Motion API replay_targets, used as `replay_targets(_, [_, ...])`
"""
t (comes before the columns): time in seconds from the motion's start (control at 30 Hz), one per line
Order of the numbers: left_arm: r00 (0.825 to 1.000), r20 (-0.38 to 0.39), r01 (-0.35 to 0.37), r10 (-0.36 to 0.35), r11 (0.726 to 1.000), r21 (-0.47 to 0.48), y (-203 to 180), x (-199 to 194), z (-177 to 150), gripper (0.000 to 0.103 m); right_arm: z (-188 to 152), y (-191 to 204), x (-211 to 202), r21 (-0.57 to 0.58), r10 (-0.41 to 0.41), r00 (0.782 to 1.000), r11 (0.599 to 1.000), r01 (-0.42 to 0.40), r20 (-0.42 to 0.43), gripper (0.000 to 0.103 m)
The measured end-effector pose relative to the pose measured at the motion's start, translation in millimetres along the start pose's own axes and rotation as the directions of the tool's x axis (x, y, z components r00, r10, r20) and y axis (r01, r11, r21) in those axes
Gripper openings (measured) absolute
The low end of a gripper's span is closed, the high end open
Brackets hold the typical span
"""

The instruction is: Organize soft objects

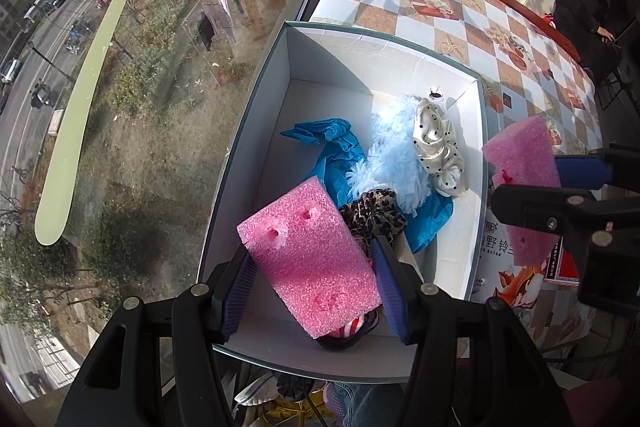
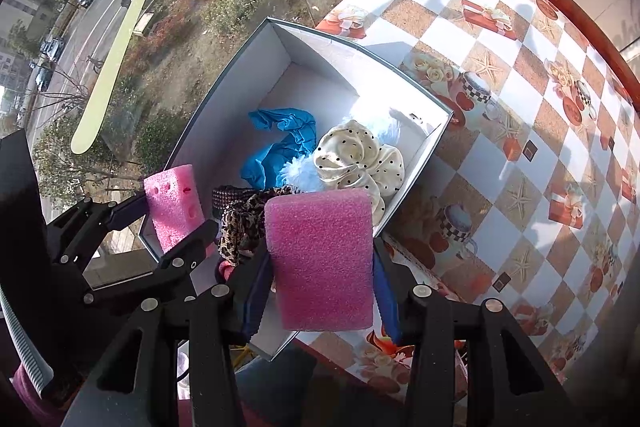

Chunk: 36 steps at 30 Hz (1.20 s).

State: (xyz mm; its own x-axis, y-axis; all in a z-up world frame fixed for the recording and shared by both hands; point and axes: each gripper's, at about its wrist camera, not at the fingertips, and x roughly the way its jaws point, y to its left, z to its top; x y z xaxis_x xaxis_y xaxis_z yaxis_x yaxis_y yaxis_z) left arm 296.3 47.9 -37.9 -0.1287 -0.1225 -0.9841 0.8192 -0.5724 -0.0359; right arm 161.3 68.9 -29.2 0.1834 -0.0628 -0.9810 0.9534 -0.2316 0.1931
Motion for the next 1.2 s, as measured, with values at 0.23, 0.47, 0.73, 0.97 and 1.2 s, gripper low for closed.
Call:
replay_targets(0.23, [0.998, 0.06, 0.033, -0.033, 0.999, -0.005, -0.8, -10.8, -0.9, 0.074, 1.3, 3.0, 3.0, -0.007, 0.024, 1.0, 1.0, -0.024, -0.01, 0.048])
replay_targets(0.47, [0.999, 0.023, 0.047, -0.047, 0.999, -0.006, 0.8, -9.5, -6.1, 0.088, 0.1, -5.4, -2.7, 0.032, 0.03, 0.999, 0.999, -0.029, -0.027, 0.103])
replay_targets(0.73, [1.0, 0.007, 0.019, -0.019, 1.0, -0.008, -1.6, -18.8, -21.0, 0.093, -15.4, -14.3, -13.5, 0.045, 0.028, 0.999, 0.999, -0.026, -0.034, 0.103])
replay_targets(0.97, [0.999, -0.025, 0.028, -0.028, 0.999, -0.025, 0.8, -18.6, -24.7, 0.093, -40.7, -9.6, -8.7, 0.027, -0.022, 0.999, 0.999, 0.023, -0.04, 0.103])
replay_targets(1.2, [0.999, -0.033, 0.037, -0.038, 0.999, -0.036, 2.4, -22.7, -19.4, 0.093, -44.1, -11.6, -14.5, 0.04, -0.023, 1.0, 0.999, 0.024, -0.014, 0.103])
